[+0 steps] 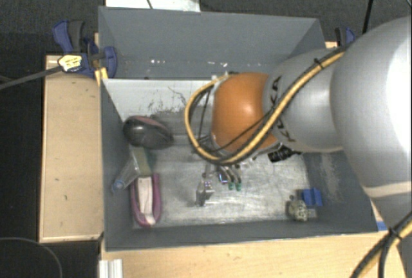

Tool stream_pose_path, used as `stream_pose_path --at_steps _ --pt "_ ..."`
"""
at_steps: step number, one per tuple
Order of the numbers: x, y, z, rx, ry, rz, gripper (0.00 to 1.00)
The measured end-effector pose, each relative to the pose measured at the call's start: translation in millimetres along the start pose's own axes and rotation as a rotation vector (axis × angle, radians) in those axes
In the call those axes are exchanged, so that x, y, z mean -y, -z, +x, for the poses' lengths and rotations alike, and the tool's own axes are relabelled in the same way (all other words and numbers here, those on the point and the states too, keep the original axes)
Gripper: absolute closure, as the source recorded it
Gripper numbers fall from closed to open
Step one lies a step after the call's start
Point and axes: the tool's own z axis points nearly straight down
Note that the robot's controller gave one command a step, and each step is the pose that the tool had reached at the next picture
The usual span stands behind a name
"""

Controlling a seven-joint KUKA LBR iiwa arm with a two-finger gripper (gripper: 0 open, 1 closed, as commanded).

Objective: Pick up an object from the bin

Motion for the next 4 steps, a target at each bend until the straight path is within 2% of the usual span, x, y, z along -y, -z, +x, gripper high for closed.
stream_pose_path --at_steps 1,2,3,4 --pt "-101 -13 32.5 0.004 0.081 0.010 0.00" --pt "-41 -16 25.8 0.004 -0.154 -0.007 0.00" --pt "43 -15 3.0 0.010 -0.152 -0.005 0.00" --pt "108 -15 5.1 0.007 -0.163 -0.005 0.00"
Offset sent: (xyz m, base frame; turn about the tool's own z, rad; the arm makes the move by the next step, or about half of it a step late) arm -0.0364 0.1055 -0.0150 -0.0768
